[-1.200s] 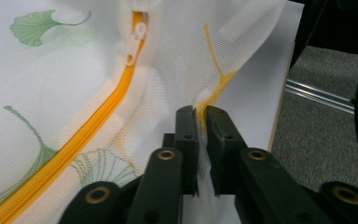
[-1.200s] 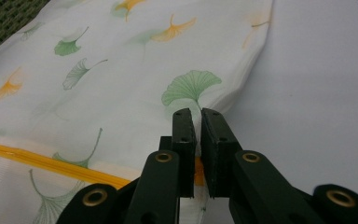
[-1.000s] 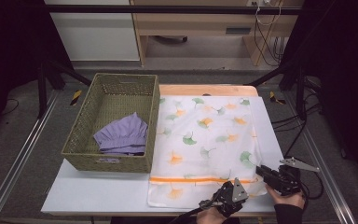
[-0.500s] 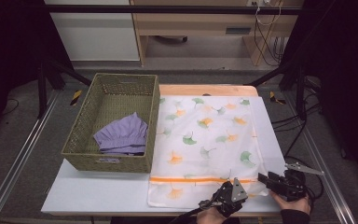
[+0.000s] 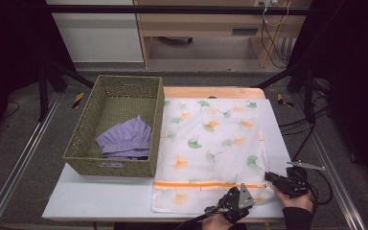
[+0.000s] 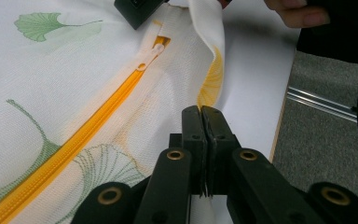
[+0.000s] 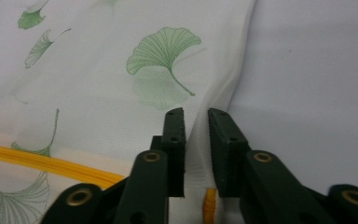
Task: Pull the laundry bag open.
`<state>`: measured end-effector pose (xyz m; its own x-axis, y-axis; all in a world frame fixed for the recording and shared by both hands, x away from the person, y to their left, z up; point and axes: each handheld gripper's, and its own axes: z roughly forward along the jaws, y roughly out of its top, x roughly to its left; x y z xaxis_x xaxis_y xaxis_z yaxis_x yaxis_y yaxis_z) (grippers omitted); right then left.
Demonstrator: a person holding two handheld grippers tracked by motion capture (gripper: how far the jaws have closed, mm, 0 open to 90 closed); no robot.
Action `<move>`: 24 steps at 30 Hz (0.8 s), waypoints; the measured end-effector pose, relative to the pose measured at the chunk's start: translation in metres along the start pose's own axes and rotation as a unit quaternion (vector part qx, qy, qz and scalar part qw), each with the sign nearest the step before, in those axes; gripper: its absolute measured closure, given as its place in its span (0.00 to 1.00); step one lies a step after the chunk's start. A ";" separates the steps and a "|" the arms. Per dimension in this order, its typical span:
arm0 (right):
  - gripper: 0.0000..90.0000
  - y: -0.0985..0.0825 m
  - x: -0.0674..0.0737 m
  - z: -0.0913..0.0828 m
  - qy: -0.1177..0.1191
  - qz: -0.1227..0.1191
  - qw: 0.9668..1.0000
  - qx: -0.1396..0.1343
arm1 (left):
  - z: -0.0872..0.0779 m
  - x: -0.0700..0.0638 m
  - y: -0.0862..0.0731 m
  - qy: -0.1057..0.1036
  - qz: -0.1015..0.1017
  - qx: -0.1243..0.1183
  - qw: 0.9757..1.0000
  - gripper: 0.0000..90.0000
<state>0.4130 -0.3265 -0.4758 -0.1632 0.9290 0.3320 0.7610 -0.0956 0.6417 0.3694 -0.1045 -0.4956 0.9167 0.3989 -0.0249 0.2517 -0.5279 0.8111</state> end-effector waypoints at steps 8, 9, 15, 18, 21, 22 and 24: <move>0.98 0.005 0.006 -0.013 0.016 -0.020 0.999 -0.035 | -0.001 0.000 -0.001 -0.005 -0.002 -0.004 1.000 0.96; 0.98 0.006 0.009 -0.017 0.023 -0.025 0.998 -0.049 | -0.001 0.000 -0.001 -0.005 -0.002 -0.005 1.000 0.95; 0.98 0.012 0.024 -0.028 0.032 -0.055 0.994 -0.084 | -0.003 0.002 -0.002 -0.009 -0.008 -0.010 1.000 0.91; 0.98 0.013 0.029 -0.028 0.031 -0.066 0.993 -0.089 | -0.005 0.002 -0.002 -0.015 -0.006 -0.009 1.000 0.82; 0.98 0.014 0.031 -0.029 0.031 -0.069 0.993 -0.093 | -0.014 0.003 0.001 -0.015 -0.005 -0.017 1.000 0.71; 0.98 0.014 0.030 -0.029 0.031 -0.071 0.992 -0.095 | -0.019 0.004 0.002 -0.016 -0.006 -0.019 1.000 0.66; 0.98 0.014 0.029 -0.030 0.032 -0.072 0.992 -0.097 | -0.028 0.009 0.005 -0.011 -0.010 -0.029 0.999 0.59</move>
<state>0.3996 -0.3119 -0.4366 -0.3061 0.9137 0.2675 0.5935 -0.0366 0.8040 0.3703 -0.0826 -0.4752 0.9187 0.3913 -0.0540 0.2520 -0.4755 0.8428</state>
